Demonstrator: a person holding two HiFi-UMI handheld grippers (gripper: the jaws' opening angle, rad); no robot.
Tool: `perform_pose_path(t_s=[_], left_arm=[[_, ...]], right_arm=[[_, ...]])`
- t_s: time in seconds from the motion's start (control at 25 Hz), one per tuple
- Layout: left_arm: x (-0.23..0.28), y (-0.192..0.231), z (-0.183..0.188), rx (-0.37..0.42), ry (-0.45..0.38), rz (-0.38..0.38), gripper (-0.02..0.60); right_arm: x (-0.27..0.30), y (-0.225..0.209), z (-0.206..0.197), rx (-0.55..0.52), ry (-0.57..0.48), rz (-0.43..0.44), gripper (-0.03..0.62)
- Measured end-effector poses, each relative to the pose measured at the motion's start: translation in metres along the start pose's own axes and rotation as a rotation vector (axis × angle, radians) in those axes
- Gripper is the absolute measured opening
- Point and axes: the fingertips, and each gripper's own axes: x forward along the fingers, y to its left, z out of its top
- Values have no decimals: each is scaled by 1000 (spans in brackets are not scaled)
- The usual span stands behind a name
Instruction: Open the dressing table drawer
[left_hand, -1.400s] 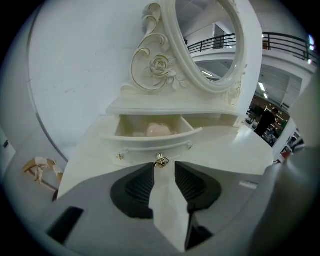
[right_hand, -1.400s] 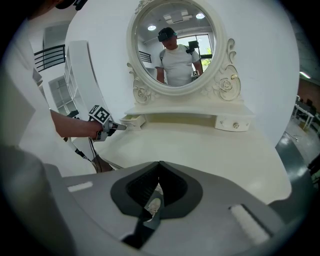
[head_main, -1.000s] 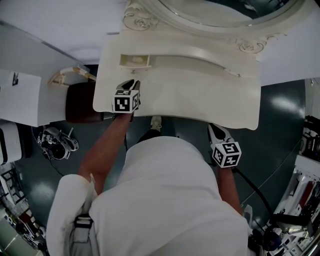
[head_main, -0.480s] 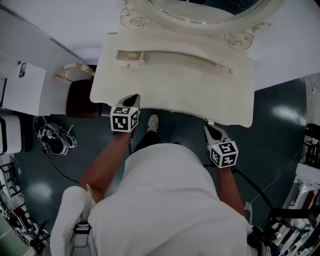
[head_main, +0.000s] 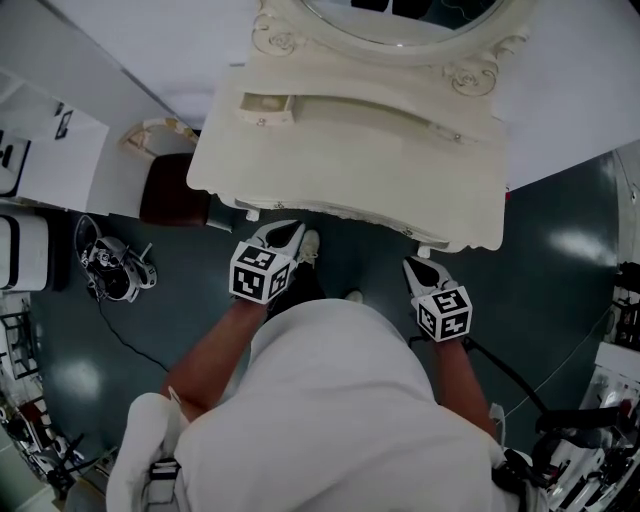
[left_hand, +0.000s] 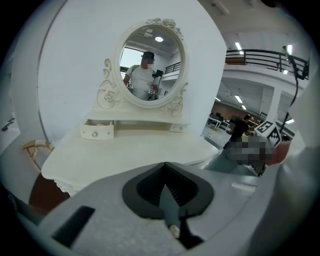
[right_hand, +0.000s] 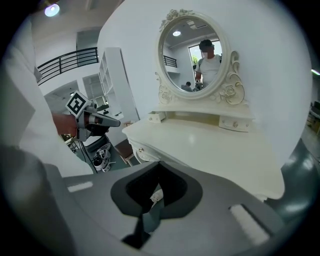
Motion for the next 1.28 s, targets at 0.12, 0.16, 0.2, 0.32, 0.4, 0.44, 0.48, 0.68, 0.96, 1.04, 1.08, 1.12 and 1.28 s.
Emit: perform_pose_path(t_s=[0.12, 0.16, 0.2, 0.32, 0.4, 0.44, 0.48, 0.68, 0.96, 1.04, 1.08, 1.12, 1.28], left_arm=[[-4, -28, -11, 24, 7, -53, 2], [-6, -35, -13, 33, 11, -70, 2], [-8, -42, -15, 41, 13, -87, 2], [-17, -63, -19, 66, 18, -139, 3], [-25, -77, -24, 83, 21, -166, 3], [-28, -83, -26, 91, 20, -176, 2], [-29, -89, -27, 100, 17, -185, 3], [-29, -102, -32, 119, 18, -207, 2], [-27, -103, -35, 110, 21, -218, 3], [-27, -100, -34, 106, 16, -208, 2], [-26, -99, -34, 103, 16, -204, 3], [-24, -99, -35, 101, 17, -203, 3], [-15, -106, -36, 112, 31, -217, 3]], right_arm=[[-4, 3, -9, -8, -3, 14, 1], [-6, 4, -10, -10, -3, 16, 0], [-7, 5, -11, -13, -3, 18, 0], [-13, 14, -13, -26, -3, 23, 0], [-20, 21, -16, -36, -4, 22, 0], [-22, 24, -17, -41, -7, 20, 0], [-24, 25, -17, -45, -10, 19, 0], [-27, 28, -19, -58, -17, 24, 0], [-28, 29, -18, -72, -16, 22, 0], [-25, 29, -15, -83, -19, 30, 0], [-23, 29, -14, -86, -19, 34, 0], [-21, 28, -15, -89, -18, 36, 0], [-22, 20, -19, -82, -15, 31, 0]])
